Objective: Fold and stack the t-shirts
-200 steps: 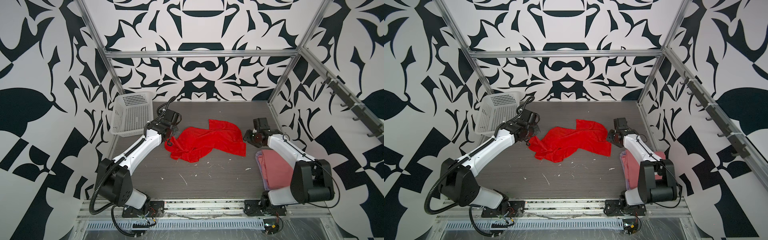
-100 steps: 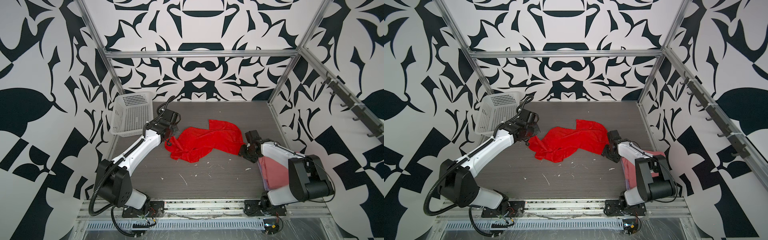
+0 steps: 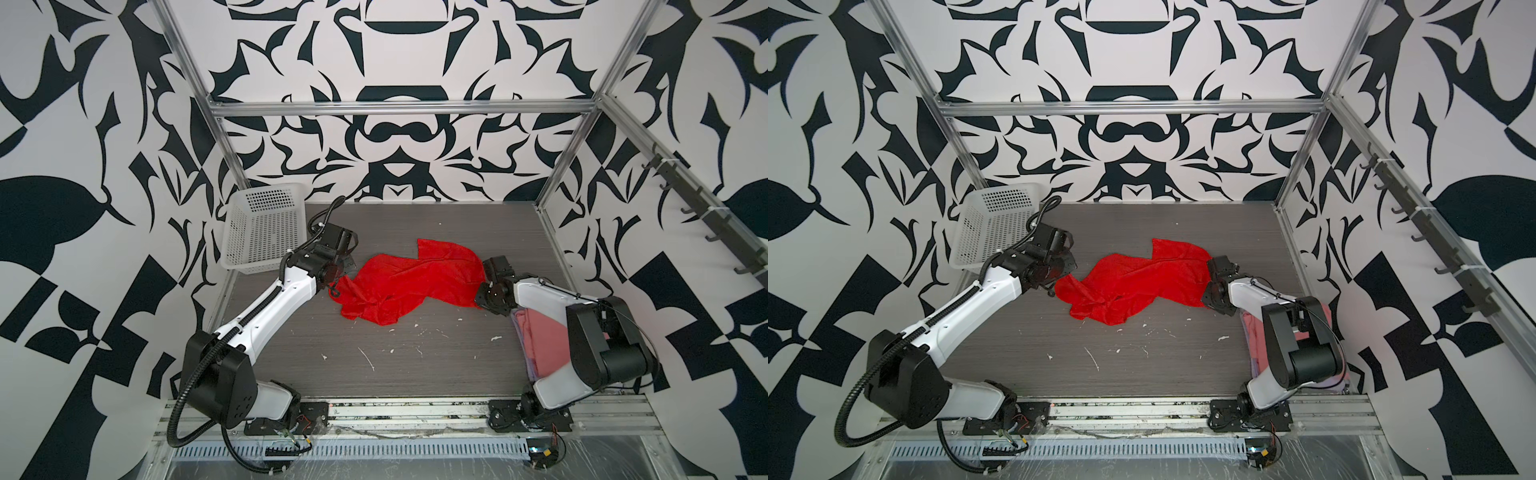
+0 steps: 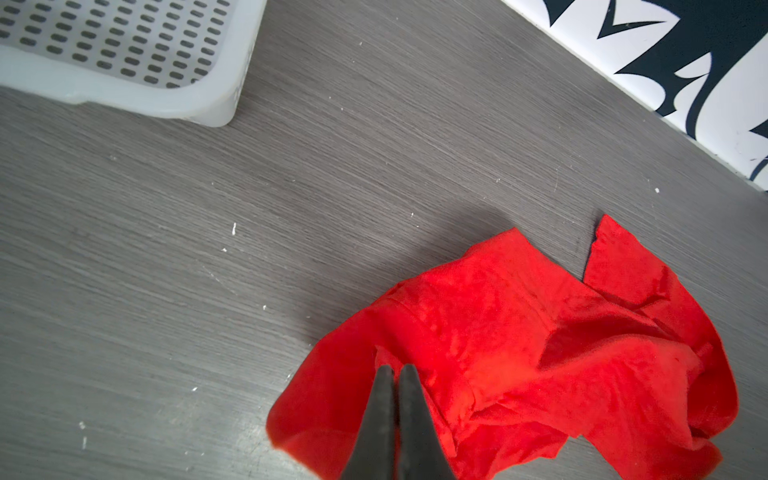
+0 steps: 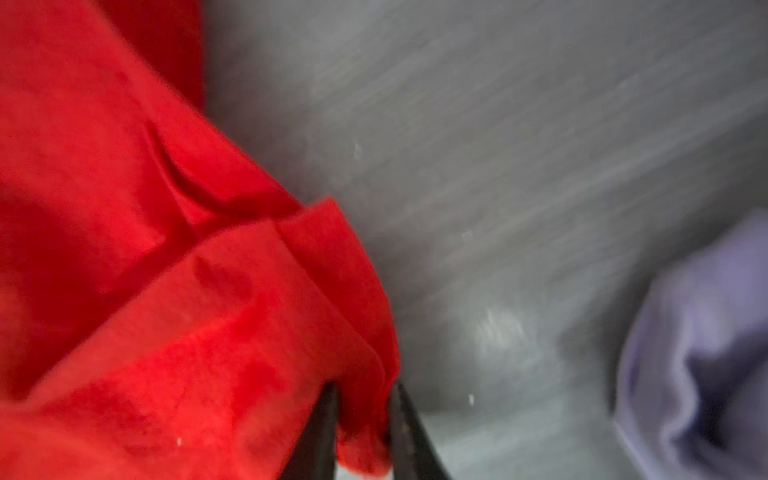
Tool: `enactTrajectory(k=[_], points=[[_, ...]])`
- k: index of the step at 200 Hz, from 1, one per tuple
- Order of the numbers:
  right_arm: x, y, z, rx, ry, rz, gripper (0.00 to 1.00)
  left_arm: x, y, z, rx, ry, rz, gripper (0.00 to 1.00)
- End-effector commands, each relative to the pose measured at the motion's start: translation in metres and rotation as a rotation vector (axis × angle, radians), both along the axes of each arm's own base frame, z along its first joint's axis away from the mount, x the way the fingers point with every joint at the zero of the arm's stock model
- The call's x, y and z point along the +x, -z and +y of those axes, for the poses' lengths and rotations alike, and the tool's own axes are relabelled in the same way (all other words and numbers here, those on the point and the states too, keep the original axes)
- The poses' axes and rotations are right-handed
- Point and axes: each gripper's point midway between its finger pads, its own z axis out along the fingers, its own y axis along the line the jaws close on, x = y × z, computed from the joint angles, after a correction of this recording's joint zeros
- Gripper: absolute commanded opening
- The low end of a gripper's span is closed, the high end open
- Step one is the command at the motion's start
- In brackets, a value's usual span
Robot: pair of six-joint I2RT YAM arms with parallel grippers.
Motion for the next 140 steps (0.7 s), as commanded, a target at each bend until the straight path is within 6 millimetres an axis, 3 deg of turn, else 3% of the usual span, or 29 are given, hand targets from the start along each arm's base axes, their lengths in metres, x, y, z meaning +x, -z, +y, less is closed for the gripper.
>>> enactTrajectory(k=[1, 21, 37, 55, 72, 98, 103, 124, 140], points=[[-0.014, 0.017, 0.001, -0.005, -0.014, 0.088, 0.02, -0.005, -0.004, 0.005, -0.018, -0.028, -0.014, 0.0], [-0.013, 0.006, 0.001, -0.006, -0.018, 0.077, 0.0, -0.006, -0.006, 0.006, -0.023, -0.033, -0.02, 0.0], [-0.009, -0.015, 0.0, -0.004, -0.018, 0.024, 0.0, -0.006, -0.01, 0.007, -0.023, -0.034, -0.03, 0.0], [0.0, -0.053, 0.0, -0.003, -0.027, -0.062, 0.0, -0.005, -0.019, 0.009, -0.012, -0.032, -0.05, 0.0], [0.011, -0.102, 0.0, -0.008, -0.045, -0.176, 0.0, -0.003, -0.036, 0.009, -0.004, -0.01, -0.086, 0.0], [0.022, -0.186, -0.006, -0.037, -0.061, -0.38, 0.0, 0.001, -0.075, 0.012, 0.012, 0.009, -0.186, 0.0], [0.022, -0.201, -0.008, -0.043, -0.063, -0.417, 0.0, -0.003, -0.094, 0.016, 0.002, 0.007, -0.236, 0.0], [0.021, -0.258, -0.011, -0.051, -0.065, -0.548, 0.0, -0.005, -0.139, 0.022, 0.01, 0.02, -0.351, 0.0], [0.022, -0.304, -0.012, -0.051, -0.07, -0.664, 0.0, -0.009, -0.185, 0.023, 0.021, 0.064, -0.468, 0.0]])
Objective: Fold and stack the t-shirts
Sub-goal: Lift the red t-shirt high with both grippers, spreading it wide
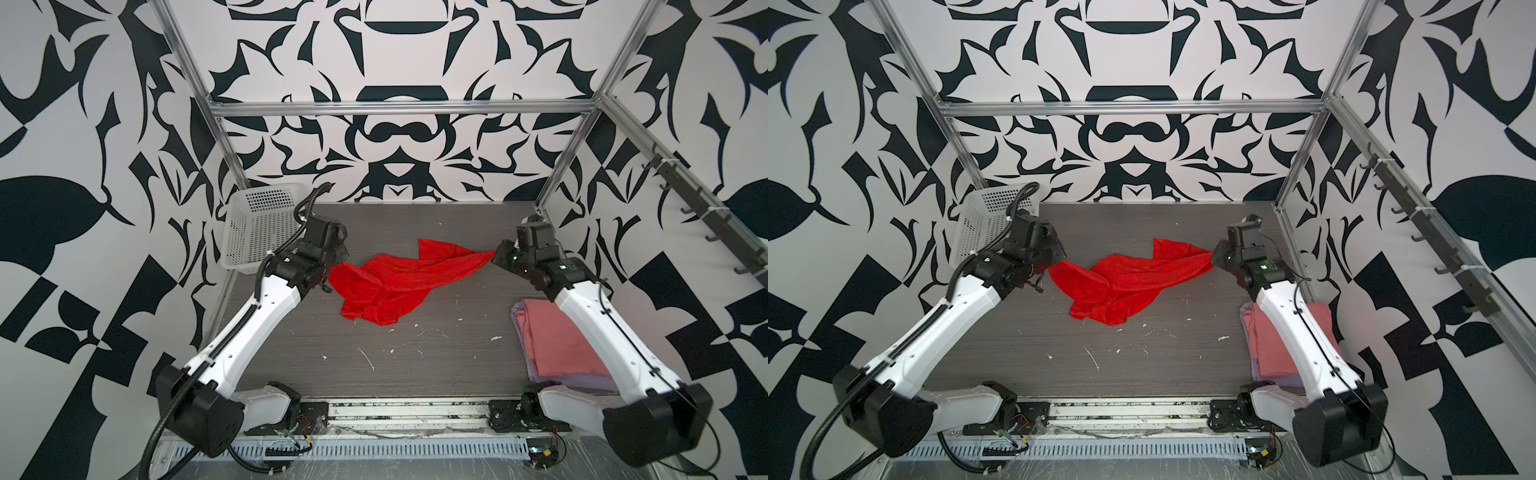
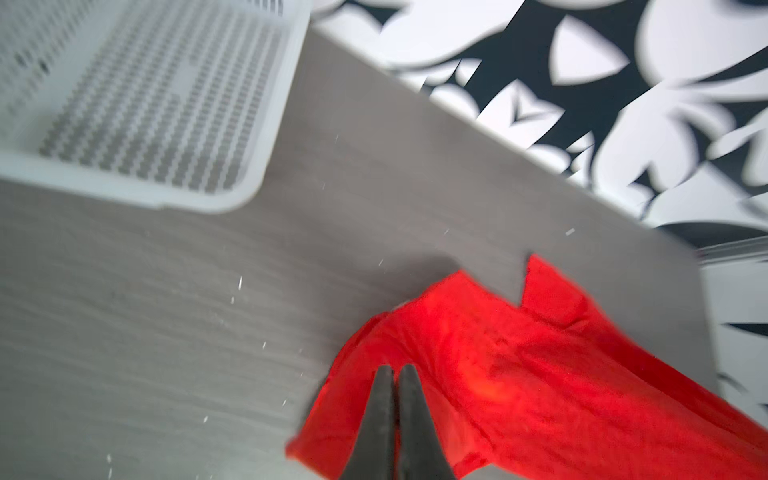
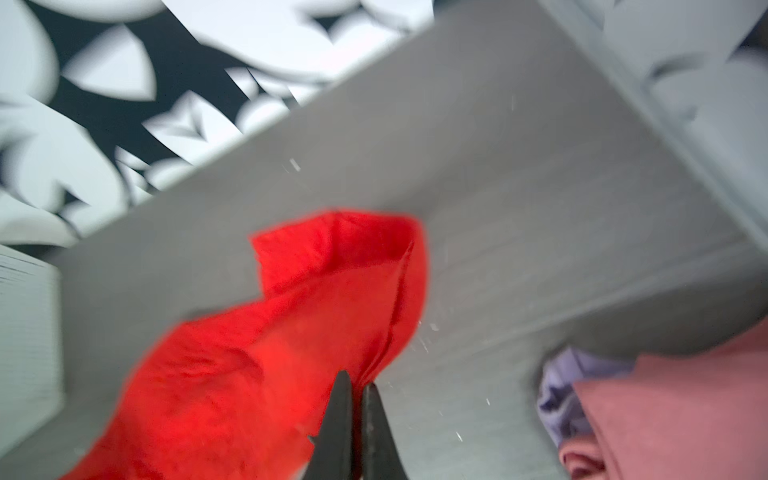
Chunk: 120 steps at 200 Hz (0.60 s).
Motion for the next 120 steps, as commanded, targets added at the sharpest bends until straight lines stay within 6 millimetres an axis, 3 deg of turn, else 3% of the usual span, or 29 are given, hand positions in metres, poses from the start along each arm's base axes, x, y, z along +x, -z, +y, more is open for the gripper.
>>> enactTrajectory(k=[1, 48, 86, 120], points=[[-0.007, -0.056, -0.009, -0.058, 0.005, -0.118, 0.0, -0.006, -0.081, 0.012, 0.039, 0.029, -0.212, 0.0], [-0.011, -0.214, -0.011, -0.13, -0.048, -0.491, 0.0, -0.031, -0.233, 0.025, 0.134, 0.095, -0.575, 0.0], [-0.046, -0.335, -0.011, -0.141, -0.073, -0.814, 0.0, -0.091, -0.348, 0.035, 0.118, 0.165, -0.915, 0.0], [-0.083, -0.4, -0.009, -0.12, -0.105, -1.011, 0.0, -0.152, -0.423, 0.047, 0.117, 0.217, -1.155, 0.0]])
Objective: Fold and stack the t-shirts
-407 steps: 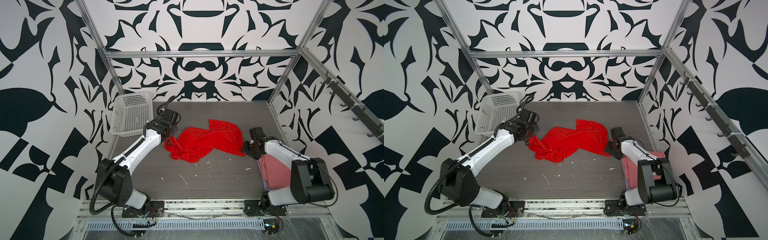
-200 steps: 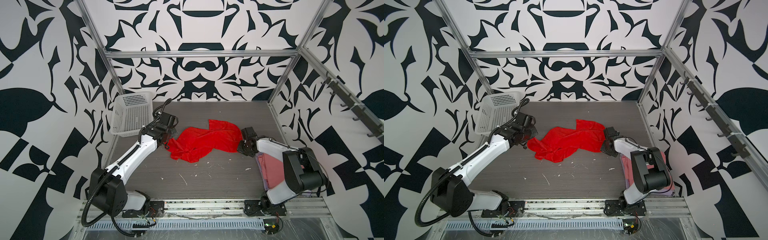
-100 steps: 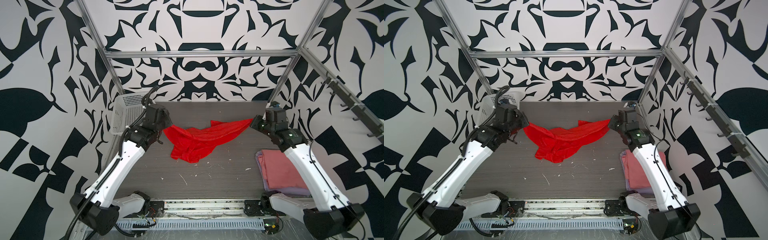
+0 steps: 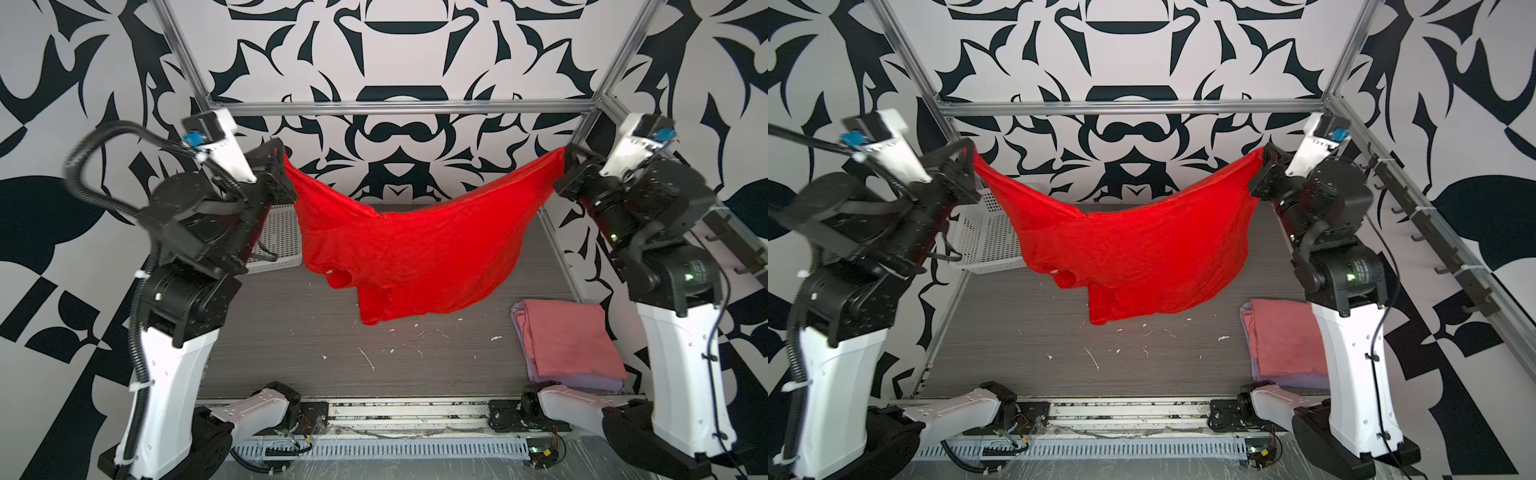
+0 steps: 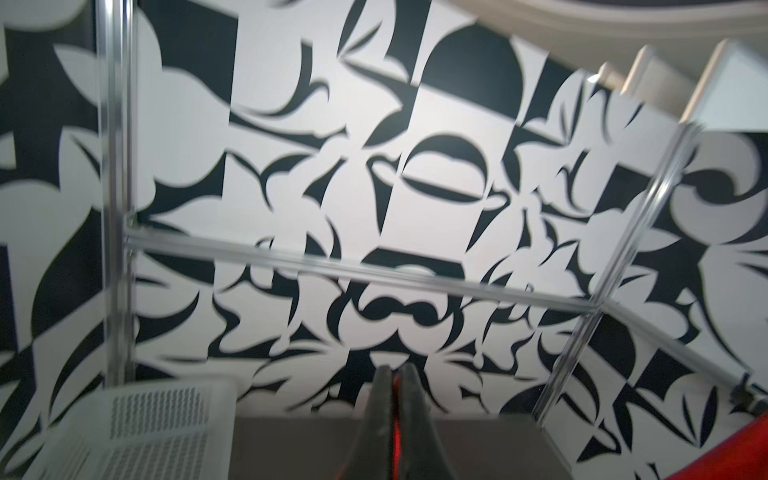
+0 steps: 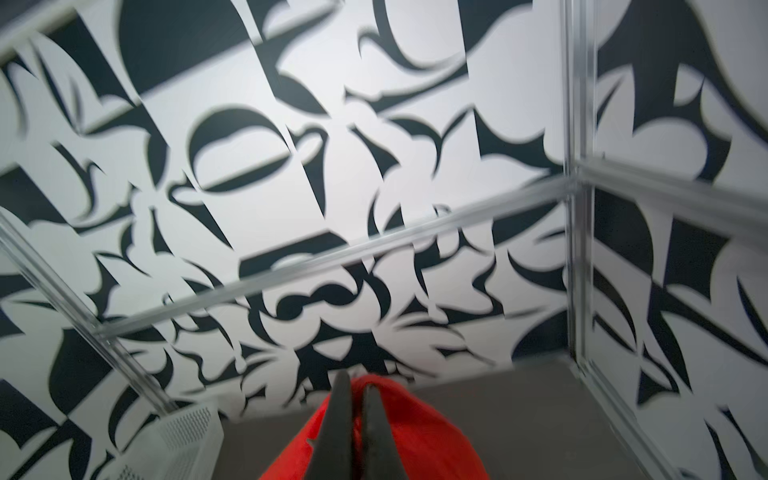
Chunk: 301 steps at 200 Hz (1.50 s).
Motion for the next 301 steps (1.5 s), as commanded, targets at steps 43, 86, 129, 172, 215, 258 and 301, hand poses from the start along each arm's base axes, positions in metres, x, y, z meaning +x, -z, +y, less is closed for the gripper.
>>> enactTrajectory(k=[43, 86, 129, 172, 215, 258, 301], points=[[-0.087, -0.107, 0.002, 0.019, -0.099, -0.379, 0.0, -0.117, -0.111, 0.02, 0.001, 0.123, -0.456, 0.0], [-0.113, -0.125, 0.001, 0.012, -0.121, -0.444, 0.0, -0.166, -0.145, 0.033, 0.009, 0.122, -0.655, 0.0], [-0.102, -0.132, 0.009, 0.027, -0.158, -0.467, 0.0, -0.168, -0.159, 0.028, 0.043, 0.112, -0.73, 0.0], [-0.046, -0.101, 0.015, 0.048, -0.14, -0.351, 0.0, -0.095, -0.143, 0.011, 0.097, 0.008, -0.608, 0.0], [0.034, -0.014, 0.021, 0.113, -0.093, -0.112, 0.0, 0.051, -0.058, -0.041, 0.203, -0.035, -0.275, 0.0], [0.1, 0.106, 0.018, 0.131, 0.015, 0.17, 0.0, 0.176, 0.082, -0.082, 0.228, 0.013, 0.094, 0.0], [0.169, 0.262, 0.013, 0.115, 0.11, 0.5, 0.0, 0.269, 0.214, -0.09, 0.232, -0.022, 0.353, 0.0]])
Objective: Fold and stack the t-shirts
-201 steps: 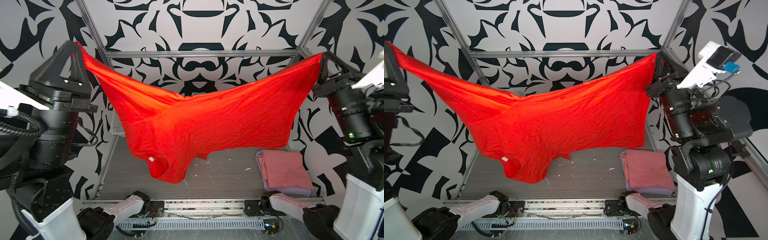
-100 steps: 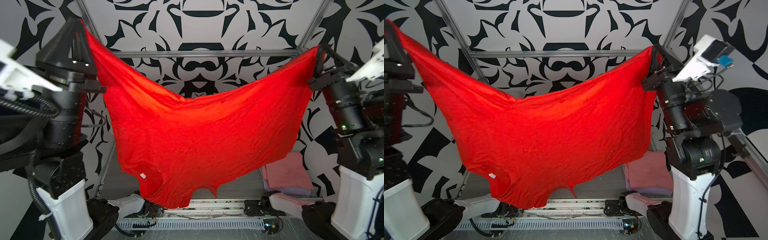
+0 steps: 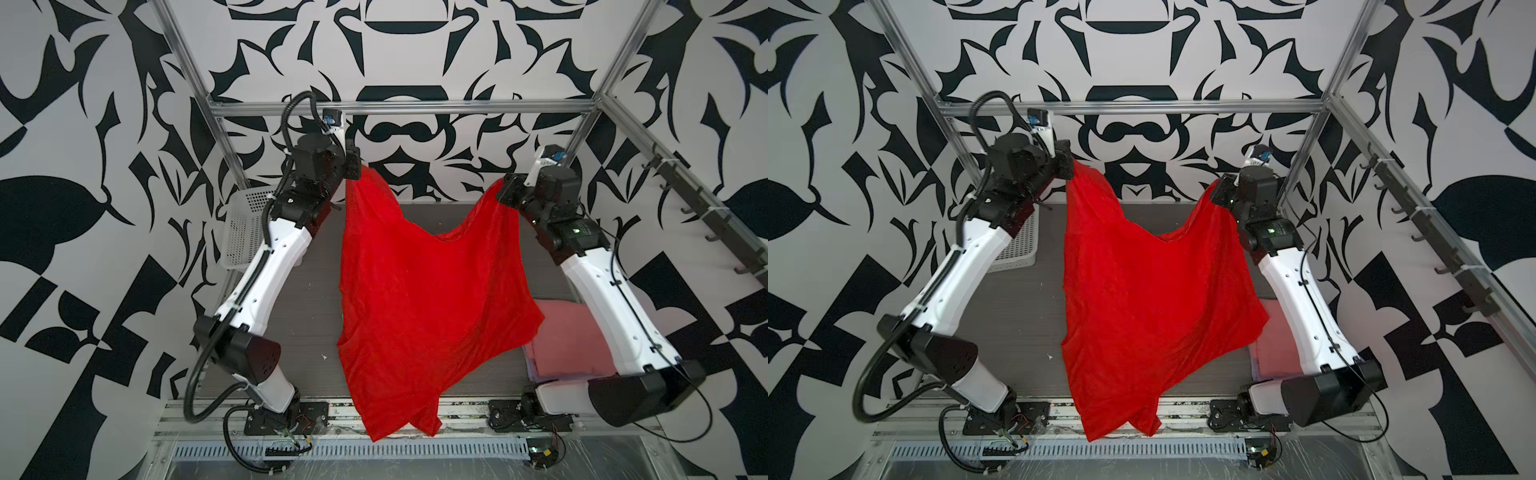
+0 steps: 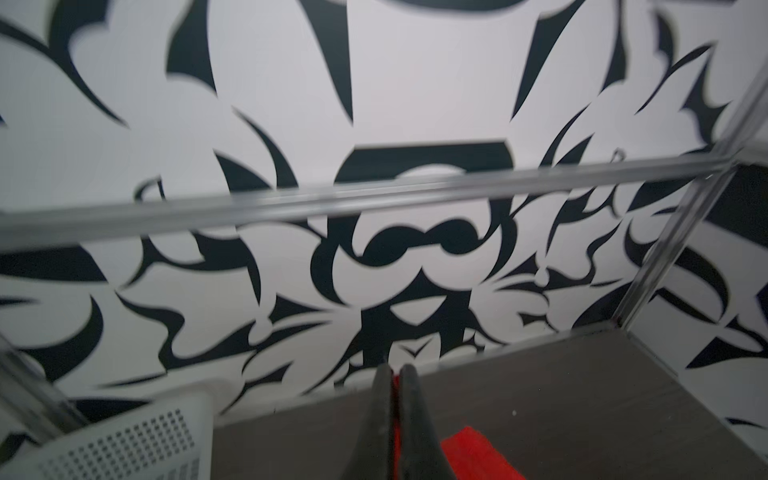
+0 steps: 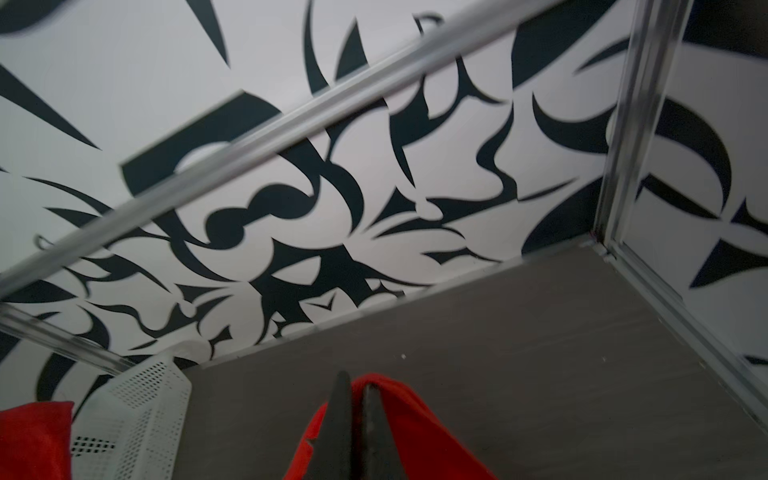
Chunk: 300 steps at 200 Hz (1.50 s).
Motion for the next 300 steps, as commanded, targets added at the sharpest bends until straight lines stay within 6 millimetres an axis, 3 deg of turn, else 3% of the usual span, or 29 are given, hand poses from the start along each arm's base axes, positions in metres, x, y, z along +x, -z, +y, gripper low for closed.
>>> enactTrajectory(k=[1, 17, 47, 74, 85, 98, 110, 127, 143, 159, 189, 194, 196, 200, 231, 249, 271, 300], points=[[0.026, 0.048, -0.013, 0.02, 0.084, 0.067, 0.0, 0.023, 0.016, 0.008, -0.06, -0.065, 0.015, 0.0], [0.041, 0.085, -0.016, 0.018, 0.101, 0.133, 0.0, 0.049, 0.048, 0.011, -0.043, -0.127, 0.067, 0.0], [0.059, 0.113, -0.036, 0.007, 0.176, 0.179, 0.0, 0.087, 0.077, 0.019, -0.09, -0.184, 0.124, 0.0], [0.067, 0.104, -0.044, 0.023, 0.181, 0.159, 0.0, 0.096, 0.053, 0.017, -0.104, -0.187, 0.072, 0.0], [0.067, 0.086, -0.046, 0.02, 0.18, 0.125, 0.0, 0.092, 0.034, 0.021, -0.102, -0.194, 0.032, 0.0], [0.064, 0.05, -0.041, 0.03, 0.133, 0.067, 0.0, 0.08, 0.003, 0.027, -0.109, -0.191, -0.023, 0.0], [0.057, 0.008, -0.039, 0.018, 0.104, -0.013, 0.0, 0.059, -0.036, 0.035, -0.132, -0.185, -0.101, 0.0], [0.031, -0.06, -0.037, -0.004, 0.066, -0.145, 0.0, 0.015, -0.101, 0.053, -0.187, -0.175, -0.25, 0.0], [-0.003, -0.118, -0.035, -0.018, 0.029, -0.268, 0.0, -0.043, -0.164, 0.075, -0.253, -0.154, -0.414, 0.0], [-0.042, -0.163, -0.033, -0.043, -0.006, -0.372, 0.0, -0.105, -0.216, 0.094, -0.308, -0.085, -0.559, 0.0], [-0.121, -0.229, -0.031, -0.075, -0.059, -0.563, 0.0, -0.218, -0.283, 0.112, -0.295, -0.013, -0.785, 0.0], [-0.134, -0.238, -0.03, -0.073, -0.073, -0.595, 0.0, -0.227, -0.288, 0.111, -0.285, 0.001, -0.804, 0.0], [-0.138, -0.242, -0.028, -0.072, -0.082, -0.606, 0.0, -0.247, -0.297, 0.115, -0.29, 0.008, -0.838, 0.0], [-0.147, -0.248, -0.027, -0.07, -0.096, -0.627, 0.0, -0.264, -0.305, 0.117, -0.287, 0.022, -0.867, 0.0], [-0.209, -0.291, -0.022, -0.065, -0.151, -0.778, 0.0, -0.348, -0.34, 0.116, -0.261, 0.147, -1.005, 0.0], [-0.233, -0.306, -0.023, -0.064, -0.159, -0.838, 0.0, -0.38, -0.354, 0.118, -0.244, 0.169, -1.075, 0.0], [-0.242, -0.313, -0.021, -0.059, -0.175, -0.859, 0.0, -0.394, -0.366, 0.122, -0.224, 0.156, -1.118, 0.0], [-0.216, -0.296, -0.016, -0.029, -0.192, -0.79, 0.0, -0.372, -0.368, 0.121, -0.212, 0.121, -1.093, 0.0]])
